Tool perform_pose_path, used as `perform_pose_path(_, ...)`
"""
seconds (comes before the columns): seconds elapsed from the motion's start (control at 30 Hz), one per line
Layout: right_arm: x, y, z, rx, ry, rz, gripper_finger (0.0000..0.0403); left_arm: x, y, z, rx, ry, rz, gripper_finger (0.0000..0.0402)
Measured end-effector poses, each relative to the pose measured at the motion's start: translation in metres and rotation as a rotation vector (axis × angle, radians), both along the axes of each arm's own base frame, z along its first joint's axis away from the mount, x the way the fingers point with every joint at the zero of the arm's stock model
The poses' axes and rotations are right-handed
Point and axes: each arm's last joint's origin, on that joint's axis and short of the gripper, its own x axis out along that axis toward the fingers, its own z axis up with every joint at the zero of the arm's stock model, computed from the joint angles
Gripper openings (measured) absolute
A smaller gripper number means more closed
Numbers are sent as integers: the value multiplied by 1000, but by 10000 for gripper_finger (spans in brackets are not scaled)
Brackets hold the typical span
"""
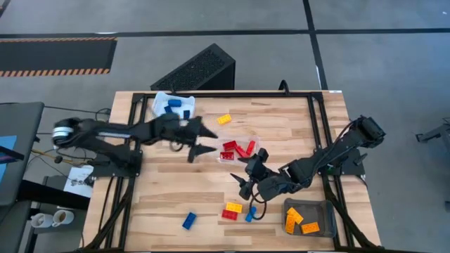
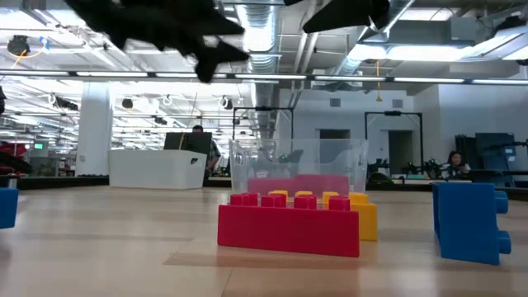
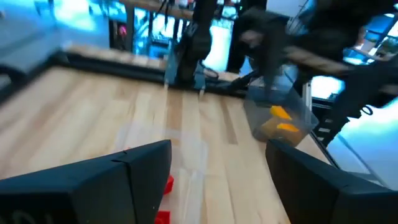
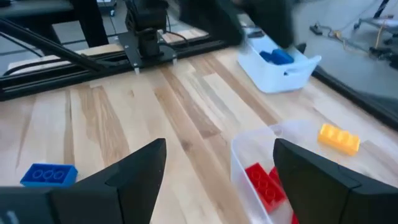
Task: Sort & place blocks by color
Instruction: Put the yellow game piece into the black bin
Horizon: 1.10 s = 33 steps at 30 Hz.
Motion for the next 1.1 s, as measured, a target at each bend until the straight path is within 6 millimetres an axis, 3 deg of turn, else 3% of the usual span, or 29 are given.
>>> perform_pose_path(0.1, -2, 0, -3, 33, 15, -22, 317, -23, -24, 9, 59, -65, 13, 232)
perform_pose_path(0.23, -1, -8, -6, 72, 15, -69, 317, -52, -48, 5, 79, -160, 46, 222)
perform_pose_path(0.5, 14, -35, -1, 49, -11, -108, 317, -88, -63, -24, 8, -269, 87, 219)
perform_pose_path(0.8, 38, -111, 4, 105, 6, -12, 317, -93, -63, -36, 4, -238, 124, 219)
perform_pose_path(1.1, 36, -198, 4, 164, 14, -86, 317, -93, -63, -36, 34, -232, 121, 219)
